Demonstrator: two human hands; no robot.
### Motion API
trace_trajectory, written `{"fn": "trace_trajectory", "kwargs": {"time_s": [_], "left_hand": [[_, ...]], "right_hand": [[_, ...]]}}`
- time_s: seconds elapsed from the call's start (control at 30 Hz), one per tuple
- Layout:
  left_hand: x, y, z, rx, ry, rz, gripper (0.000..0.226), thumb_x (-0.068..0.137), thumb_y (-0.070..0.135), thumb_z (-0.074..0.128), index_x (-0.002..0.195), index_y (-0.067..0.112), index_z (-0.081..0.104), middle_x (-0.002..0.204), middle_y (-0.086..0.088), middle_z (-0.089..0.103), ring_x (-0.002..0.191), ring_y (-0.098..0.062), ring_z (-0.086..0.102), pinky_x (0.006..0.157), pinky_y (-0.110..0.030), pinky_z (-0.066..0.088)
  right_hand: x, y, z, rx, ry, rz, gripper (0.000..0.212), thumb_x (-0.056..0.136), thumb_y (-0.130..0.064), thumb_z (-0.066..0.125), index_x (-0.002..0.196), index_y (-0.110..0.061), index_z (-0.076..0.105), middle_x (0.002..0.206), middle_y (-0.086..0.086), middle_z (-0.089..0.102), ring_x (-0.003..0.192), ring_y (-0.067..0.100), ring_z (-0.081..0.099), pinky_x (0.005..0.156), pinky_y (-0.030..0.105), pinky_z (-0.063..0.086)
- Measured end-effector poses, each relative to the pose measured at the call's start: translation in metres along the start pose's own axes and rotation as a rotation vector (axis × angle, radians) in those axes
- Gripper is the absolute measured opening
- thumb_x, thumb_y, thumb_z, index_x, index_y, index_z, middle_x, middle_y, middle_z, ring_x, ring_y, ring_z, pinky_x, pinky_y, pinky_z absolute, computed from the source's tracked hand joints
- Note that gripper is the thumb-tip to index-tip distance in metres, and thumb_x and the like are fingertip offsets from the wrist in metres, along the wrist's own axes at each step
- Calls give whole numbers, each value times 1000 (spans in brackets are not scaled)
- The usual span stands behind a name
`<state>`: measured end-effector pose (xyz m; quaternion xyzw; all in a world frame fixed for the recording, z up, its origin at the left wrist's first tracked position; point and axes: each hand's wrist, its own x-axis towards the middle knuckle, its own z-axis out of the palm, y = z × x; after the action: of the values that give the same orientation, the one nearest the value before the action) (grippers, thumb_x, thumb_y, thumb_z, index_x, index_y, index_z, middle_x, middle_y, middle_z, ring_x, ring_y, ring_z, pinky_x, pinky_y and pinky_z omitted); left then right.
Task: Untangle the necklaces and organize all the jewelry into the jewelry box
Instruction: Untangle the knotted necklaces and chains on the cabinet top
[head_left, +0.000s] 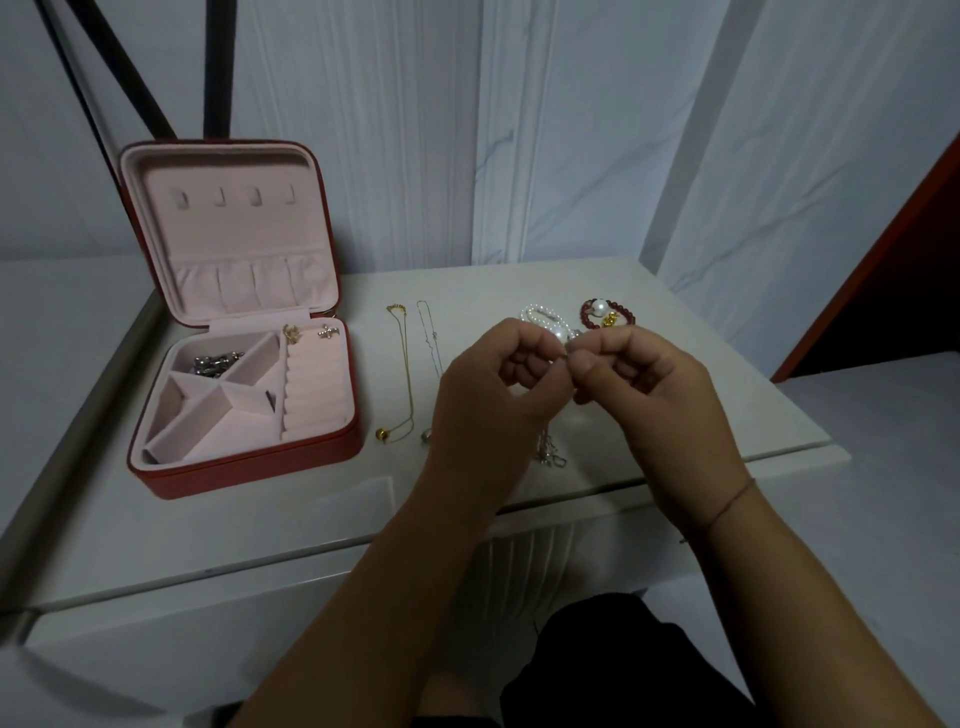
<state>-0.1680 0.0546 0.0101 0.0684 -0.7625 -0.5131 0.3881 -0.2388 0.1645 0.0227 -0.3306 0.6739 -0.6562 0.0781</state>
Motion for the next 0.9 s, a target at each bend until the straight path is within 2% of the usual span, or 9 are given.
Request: {"fn": "trace_trajectory", "kwargs": {"time_s": [0.1,0.17,0.27,0.43,0.57,0.67,0.8,0.9], "left_hand": [[2,-6,0,124,55,96,5,83,21,63,86,23,60,78,11,59,73,-5,54,66,-12,46],[3,-9,0,216,86,178,7,82,27,59,86,22,63,81,12,58,75,-4,53,69,-12,46],[4,-10,0,301,102,250,16,81,27,59,83,13,67,82,10,58,76,-4,51,68,-15,46],[5,-11,0,360,110,267,12,80,25,64,82,13,67,80,7,60,74,-8,53,65,-16,45],[3,-9,0,365,152,206,9,77,20,67,82,13,67,79,9,57,70,-3,51,67,-13,44],[1,-6,0,320,139,150,7,77,20,67,82,16,65,78,10,57,70,0,51,68,-10,44],[-3,-1,0,185,6,-10,15,81,20,73,81,28,60,77,13,61,76,-5,58,70,-11,47],[-4,8,1,24,-63,-115,16,82,21,73,86,31,61,75,14,64,76,0,60,68,-10,48]], "right_hand": [[0,2,-1,0,18,85,10,87,-14,63,87,-9,71,74,1,68,66,6,60,64,18,50],[0,3,-2,47,14,160,11,88,-16,62,83,-12,71,70,0,66,65,7,58,64,19,49],[1,3,-2,160,8,242,11,88,-15,61,83,-11,71,69,1,63,63,8,56,66,22,48],[3,2,-4,252,-14,287,12,83,-11,62,89,-4,69,64,-2,63,60,5,55,63,18,50],[3,1,-4,346,-44,334,35,70,-18,63,99,2,67,67,0,65,60,5,58,64,18,51],[4,1,-2,357,-21,323,36,70,-19,62,99,1,67,70,1,66,61,5,58,65,18,51],[4,1,-1,426,30,333,30,68,-20,62,94,-6,67,66,-3,65,63,5,57,66,17,51],[4,2,-2,450,36,345,32,68,-21,63,95,-6,68,81,4,70,75,10,62,74,21,53]]}}
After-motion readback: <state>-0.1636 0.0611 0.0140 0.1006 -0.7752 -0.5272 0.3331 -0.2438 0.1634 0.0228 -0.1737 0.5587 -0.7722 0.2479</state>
